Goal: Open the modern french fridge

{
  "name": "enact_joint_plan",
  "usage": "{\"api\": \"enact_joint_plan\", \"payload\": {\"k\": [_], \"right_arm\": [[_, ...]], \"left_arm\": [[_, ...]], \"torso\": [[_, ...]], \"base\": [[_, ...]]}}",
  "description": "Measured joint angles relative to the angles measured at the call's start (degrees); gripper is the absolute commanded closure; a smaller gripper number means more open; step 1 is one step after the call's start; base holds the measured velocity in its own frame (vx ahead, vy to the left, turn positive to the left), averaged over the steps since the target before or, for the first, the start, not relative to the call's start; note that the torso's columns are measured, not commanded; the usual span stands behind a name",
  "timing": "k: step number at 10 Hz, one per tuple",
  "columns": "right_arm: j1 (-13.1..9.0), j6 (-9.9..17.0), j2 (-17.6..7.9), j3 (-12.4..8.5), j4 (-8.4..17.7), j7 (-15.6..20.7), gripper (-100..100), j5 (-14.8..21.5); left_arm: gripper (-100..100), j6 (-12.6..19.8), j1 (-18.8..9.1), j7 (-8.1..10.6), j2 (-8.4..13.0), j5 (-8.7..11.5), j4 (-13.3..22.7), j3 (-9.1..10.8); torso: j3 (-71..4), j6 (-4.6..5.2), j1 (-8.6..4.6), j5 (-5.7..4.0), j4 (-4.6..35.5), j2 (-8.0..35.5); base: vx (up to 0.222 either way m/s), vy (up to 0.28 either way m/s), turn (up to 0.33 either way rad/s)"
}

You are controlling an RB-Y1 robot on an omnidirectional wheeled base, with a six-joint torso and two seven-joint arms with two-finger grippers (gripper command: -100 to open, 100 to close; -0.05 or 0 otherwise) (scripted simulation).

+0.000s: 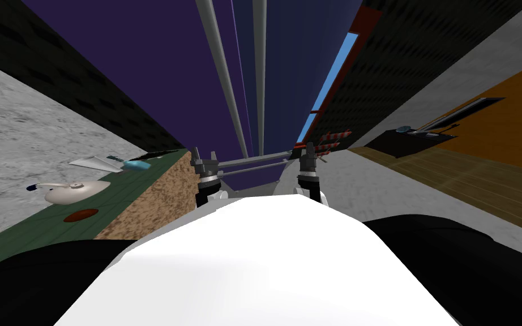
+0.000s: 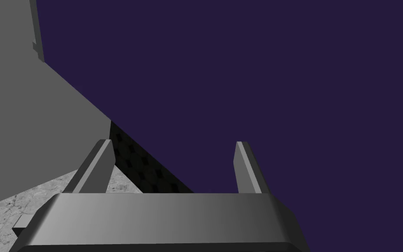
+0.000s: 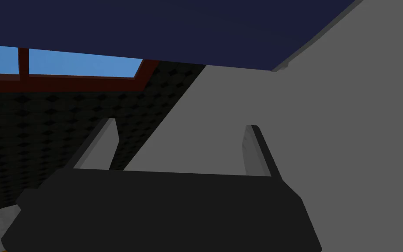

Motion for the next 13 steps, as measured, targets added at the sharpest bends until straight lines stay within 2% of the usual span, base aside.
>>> {"api": "enact_joint_plan", "payload": {"k": [2, 9, 10, 11, 13], "right_arm": [[0.0, 0.0, 0.0, 0.0, 0.0, 0.0, 0, 0.0], [0.0, 0.0, 0.0, 0.0, 0.0, 0.0, 0, 0.0], [0.0, 0.0, 0.0, 0.0, 0.0, 0.0, 0, 0.0], [0.0, 0.0, 0.0, 0.0, 0.0, 0.0, 0, 0.0], [0.0, 0.0, 0.0, 0.0, 0.0, 0.0, 0, 0.0]], "left_arm": [[0, 0.0, 0.0, 0.0, 0.0, 0.0, 0.0, 0.0], [0, 0.0, 0.0, 0.0, 0.0, 0.0, 0.0, 0.0], [-100, 0.0, 0.0, 0.0, 0.0, 0.0, 0.0, 0.0], [-100, -0.3, -0.1, 0.03, 0.9, 0.0, 0.4, -0.06], [-100, -1.1, -0.5, 0.13, 3.3, 0.2, 1.9, -0.16]], "torso": [[-12.0, 0.0, 0.0, 0.0, 6.0, 6.0], [-70.7, 0.0, 0.0, 0.0, 35.4, 35.4], [-79.2, 0.0, 0.0, 0.0, 39.6, 39.6], [-83.1, 0.0, -0.01, 0.0, 41.5, 41.5], [-84.5, 0.0, -0.06, -0.02, 42.2, 42.2]], "base": [[0.0, 0.0, 0.0], [0.0, 0.0, 0.0], [0.011, -0.007, 0.007], [0.015, -0.022, 0.011], [0.016, -0.037, 0.015]]}}
